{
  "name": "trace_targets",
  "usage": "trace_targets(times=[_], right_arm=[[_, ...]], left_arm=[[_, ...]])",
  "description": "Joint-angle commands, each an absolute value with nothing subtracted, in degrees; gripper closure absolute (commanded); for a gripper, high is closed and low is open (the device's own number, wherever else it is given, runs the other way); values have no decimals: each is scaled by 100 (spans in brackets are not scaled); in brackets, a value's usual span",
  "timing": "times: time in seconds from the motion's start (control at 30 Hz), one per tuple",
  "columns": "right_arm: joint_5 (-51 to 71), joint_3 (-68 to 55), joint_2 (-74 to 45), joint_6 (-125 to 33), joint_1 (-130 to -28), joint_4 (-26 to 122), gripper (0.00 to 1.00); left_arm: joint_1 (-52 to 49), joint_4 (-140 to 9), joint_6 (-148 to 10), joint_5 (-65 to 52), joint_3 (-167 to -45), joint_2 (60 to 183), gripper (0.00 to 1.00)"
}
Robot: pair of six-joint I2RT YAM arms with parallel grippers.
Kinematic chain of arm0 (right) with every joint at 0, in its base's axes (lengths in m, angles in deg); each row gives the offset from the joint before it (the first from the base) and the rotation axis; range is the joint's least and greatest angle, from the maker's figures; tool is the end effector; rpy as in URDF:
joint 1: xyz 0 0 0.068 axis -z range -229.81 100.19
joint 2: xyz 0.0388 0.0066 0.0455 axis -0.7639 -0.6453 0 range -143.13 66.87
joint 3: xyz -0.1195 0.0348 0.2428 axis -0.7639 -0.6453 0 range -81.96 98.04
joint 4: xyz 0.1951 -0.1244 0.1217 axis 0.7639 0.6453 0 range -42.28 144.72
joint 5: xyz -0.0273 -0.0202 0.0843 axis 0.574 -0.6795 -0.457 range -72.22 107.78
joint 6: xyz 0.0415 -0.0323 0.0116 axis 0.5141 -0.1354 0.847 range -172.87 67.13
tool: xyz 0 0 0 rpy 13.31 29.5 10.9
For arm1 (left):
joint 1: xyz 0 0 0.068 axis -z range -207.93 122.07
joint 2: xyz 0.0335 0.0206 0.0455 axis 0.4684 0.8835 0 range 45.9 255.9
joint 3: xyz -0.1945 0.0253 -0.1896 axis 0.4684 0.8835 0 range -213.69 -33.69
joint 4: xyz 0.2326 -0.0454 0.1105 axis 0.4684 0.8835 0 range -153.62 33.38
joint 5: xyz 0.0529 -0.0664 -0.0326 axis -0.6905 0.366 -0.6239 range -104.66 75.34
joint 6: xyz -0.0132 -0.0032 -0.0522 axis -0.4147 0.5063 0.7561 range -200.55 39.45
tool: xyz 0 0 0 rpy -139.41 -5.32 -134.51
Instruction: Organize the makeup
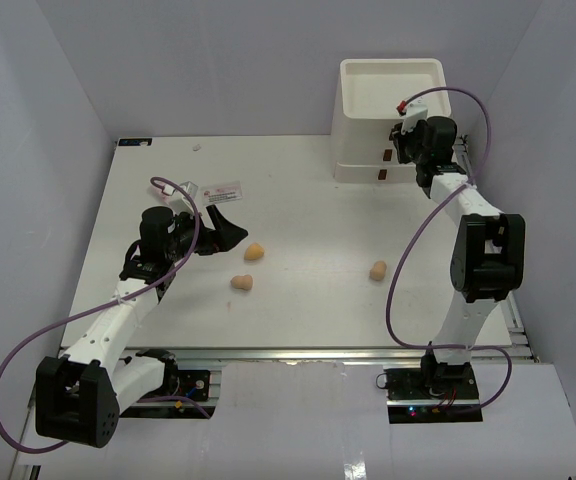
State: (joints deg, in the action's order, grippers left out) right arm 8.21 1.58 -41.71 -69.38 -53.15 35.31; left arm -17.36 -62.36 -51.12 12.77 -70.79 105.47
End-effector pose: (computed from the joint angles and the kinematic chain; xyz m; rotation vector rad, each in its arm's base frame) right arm 0.4568 0.0325 0.2906 -0.4254 1.7369 -0.0156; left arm 0.2254 -0.0586 0.2604 -0.0135 2.0542 -0.9182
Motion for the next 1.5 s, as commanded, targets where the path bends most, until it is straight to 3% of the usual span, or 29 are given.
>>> trace_targets(times=[0.0,0.1,0.2,0.23,0.33,0.47,0.93,1.13,1.47], right_arm=[[486,-547,-3525,-6835,-5226,2796,79],[147,-951,-3250,-6697,-5160,2655,70],[-101,-1333,-3166,-6401,-5122,2474,42],[-135,-1416,-3187,-6302,-5117,2432,37],[-175,-1528,-3320,-6031,-5099,2189,29],[-38,-1323,-3640,-5532,-5076,2040,27],[510,-203,-4760,-4491,-5069,1906,34],[648,109,-4978,-4501,-5069,2002,41],[443,-367,-4728,-4660,-5052,1776,79]], left_arm=[[-1772,-6309,-5121,1358,-7078,10470,2],[-1773,-6309,-5111,1402,-7078,10470,2],[-1773,-6317,-5111,1433,-7069,10462,2],[-1773,-6312,-5111,1434,-7069,10467,2],[-1768,-6314,-5111,1439,-7069,10470,2],[-1765,-6309,-5096,1446,-7064,10484,2],[-1773,-6478,-5075,1502,-7078,10556,2],[-1772,-6470,-5091,1480,-7086,10599,2],[-1772,-6450,-5103,1432,-7085,10592,2]])
